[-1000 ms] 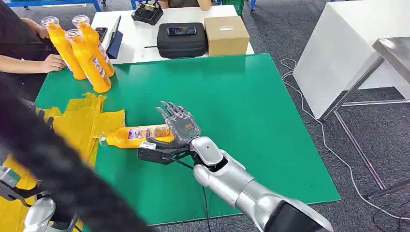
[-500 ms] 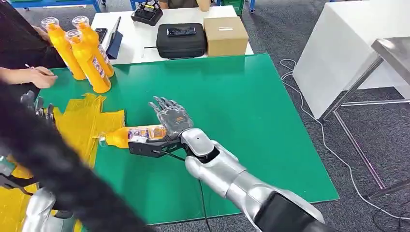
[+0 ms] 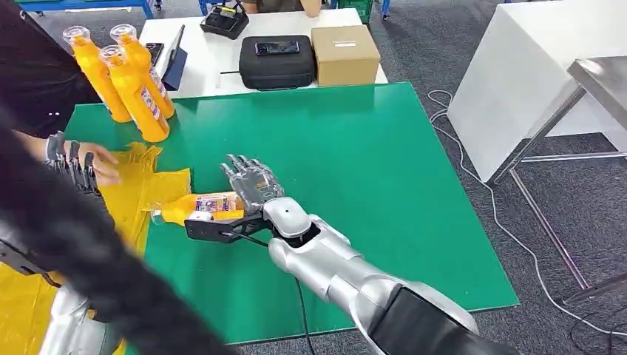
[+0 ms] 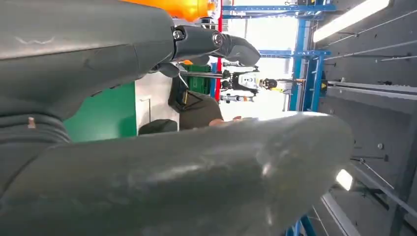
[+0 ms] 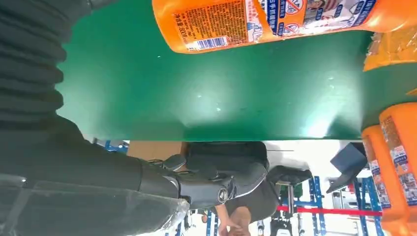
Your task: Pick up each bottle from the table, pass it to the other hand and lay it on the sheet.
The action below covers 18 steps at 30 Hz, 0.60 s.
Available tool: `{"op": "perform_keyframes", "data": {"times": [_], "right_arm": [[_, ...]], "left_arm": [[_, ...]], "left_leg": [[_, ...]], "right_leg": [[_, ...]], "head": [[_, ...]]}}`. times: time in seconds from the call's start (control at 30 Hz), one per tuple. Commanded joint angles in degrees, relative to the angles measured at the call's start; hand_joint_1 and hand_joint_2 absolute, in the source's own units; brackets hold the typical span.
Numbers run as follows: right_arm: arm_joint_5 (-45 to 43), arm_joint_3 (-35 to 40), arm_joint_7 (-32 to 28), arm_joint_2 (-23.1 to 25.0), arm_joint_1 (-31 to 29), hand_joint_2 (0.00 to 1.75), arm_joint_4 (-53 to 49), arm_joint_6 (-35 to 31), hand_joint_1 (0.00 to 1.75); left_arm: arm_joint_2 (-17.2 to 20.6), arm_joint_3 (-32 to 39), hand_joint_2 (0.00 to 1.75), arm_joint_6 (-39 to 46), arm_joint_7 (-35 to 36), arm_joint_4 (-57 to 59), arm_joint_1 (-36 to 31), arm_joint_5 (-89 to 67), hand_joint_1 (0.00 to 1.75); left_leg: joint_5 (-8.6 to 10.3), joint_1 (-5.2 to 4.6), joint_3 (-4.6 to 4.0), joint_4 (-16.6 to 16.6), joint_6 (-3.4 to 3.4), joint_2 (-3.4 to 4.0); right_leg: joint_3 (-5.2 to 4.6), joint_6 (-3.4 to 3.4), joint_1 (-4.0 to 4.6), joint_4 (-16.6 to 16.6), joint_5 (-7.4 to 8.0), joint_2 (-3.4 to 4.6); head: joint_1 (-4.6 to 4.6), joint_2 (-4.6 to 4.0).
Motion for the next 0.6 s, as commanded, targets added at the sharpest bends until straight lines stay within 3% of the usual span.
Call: {"op": "perform_keyframes", "data": {"times": [0.03, 0.43, 0.47, 0.6], "right_arm": [[-0.1, 1.4, 0.0, 0.0, -3.5, 1.75, 5.5, 0.9, 0.0], [-1.4, 4.7, 3.5, 0.3, -5.5, 1.75, 8.3, 3.6, 0.0], [-1.0, 4.9, 3.8, 0.3, -5.3, 0.0, 8.8, 3.2, 0.0], [-0.3, 4.6, 3.6, -0.7, -4.4, 0.0, 8.7, 2.4, 0.0]], "left_arm": [[-0.3, -1.0, 0.0, 0.0, 0.3, 3.8, -2.5, -0.1, 0.0], [-1.3, -2.2, 0.0, -0.3, 0.4, 6.5, -5.8, 0.0, 0.0], [-1.4, -2.3, 0.0, -0.3, 0.6, 6.4, -5.8, 0.2, 0.0], [-1.8, -2.5, 0.0, -0.4, 0.7, 6.7, -5.8, 0.2, 0.0]], "left_leg": [[0.01, 0.0, 0.01, 0.0, -0.04, -0.1], [0.03, 0.02, 0.01, 0.0, -0.05, -0.15], [0.03, 0.01, -0.02, 0.0, -0.03, -0.12], [0.03, 0.02, 0.06, 0.0, -0.05, -0.16]], "right_leg": [[0.04, 0.0, 0.0, 0.0, -0.03, -0.14], [0.06, 0.01, 0.03, 0.0, -0.03, -0.2], [0.02, 0.01, 0.01, 0.0, -0.01, -0.16], [0.13, 0.02, 0.02, 0.0, -0.03, -0.22]], "head": [[0.0, 0.0], [0.0, 0.0], [0.0, 0.0], [0.0, 0.0]]}}
